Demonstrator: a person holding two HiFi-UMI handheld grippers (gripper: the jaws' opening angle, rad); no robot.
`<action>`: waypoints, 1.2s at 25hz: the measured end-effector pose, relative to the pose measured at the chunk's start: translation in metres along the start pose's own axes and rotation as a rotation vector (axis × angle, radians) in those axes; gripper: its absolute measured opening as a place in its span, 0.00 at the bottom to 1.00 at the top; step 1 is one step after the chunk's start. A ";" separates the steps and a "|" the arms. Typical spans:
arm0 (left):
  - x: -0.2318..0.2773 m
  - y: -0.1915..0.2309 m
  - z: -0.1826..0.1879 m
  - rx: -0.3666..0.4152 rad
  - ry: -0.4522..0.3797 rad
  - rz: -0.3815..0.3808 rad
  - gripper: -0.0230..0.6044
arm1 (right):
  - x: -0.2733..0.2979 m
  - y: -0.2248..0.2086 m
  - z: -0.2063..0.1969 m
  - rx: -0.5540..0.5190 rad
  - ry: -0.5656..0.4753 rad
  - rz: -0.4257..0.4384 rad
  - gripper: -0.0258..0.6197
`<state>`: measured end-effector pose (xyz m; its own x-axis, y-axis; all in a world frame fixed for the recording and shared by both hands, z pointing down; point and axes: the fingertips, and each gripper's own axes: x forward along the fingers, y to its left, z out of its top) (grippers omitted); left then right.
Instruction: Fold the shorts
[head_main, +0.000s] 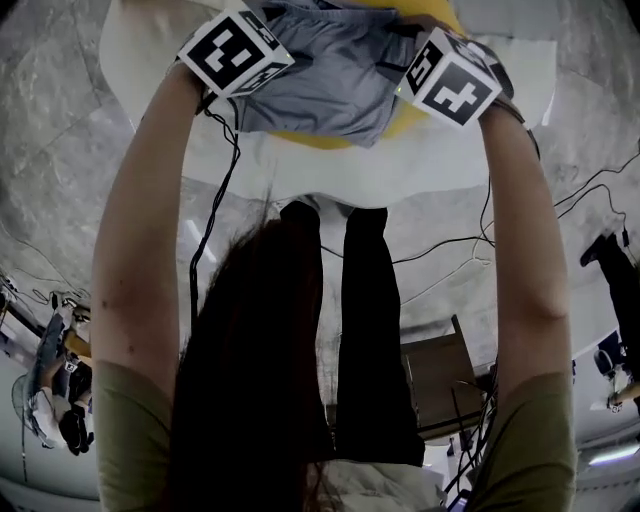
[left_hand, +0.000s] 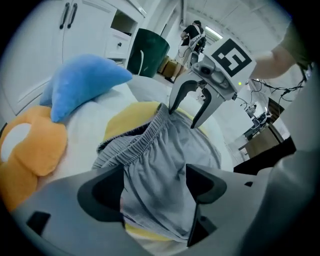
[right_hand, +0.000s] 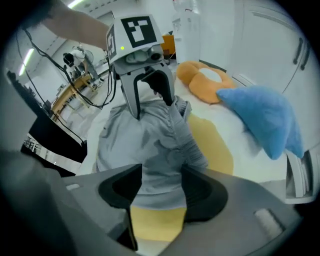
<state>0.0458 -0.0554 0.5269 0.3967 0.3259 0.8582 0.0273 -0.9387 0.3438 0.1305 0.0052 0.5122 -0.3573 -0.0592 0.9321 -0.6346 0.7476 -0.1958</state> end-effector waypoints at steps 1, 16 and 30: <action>0.003 0.005 0.001 0.001 0.014 0.008 0.63 | 0.002 -0.007 -0.004 0.008 0.020 -0.007 0.41; -0.010 0.024 0.006 -0.054 -0.029 0.114 0.63 | -0.002 -0.027 -0.007 0.184 -0.038 -0.030 0.41; -0.163 -0.061 0.030 -0.459 -0.606 0.199 0.63 | -0.178 0.026 0.034 0.584 -0.757 -0.443 0.41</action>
<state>0.0074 -0.0547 0.3549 0.7892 -0.0856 0.6082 -0.4263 -0.7892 0.4421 0.1544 0.0130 0.3312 -0.2198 -0.7971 0.5625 -0.9727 0.1355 -0.1882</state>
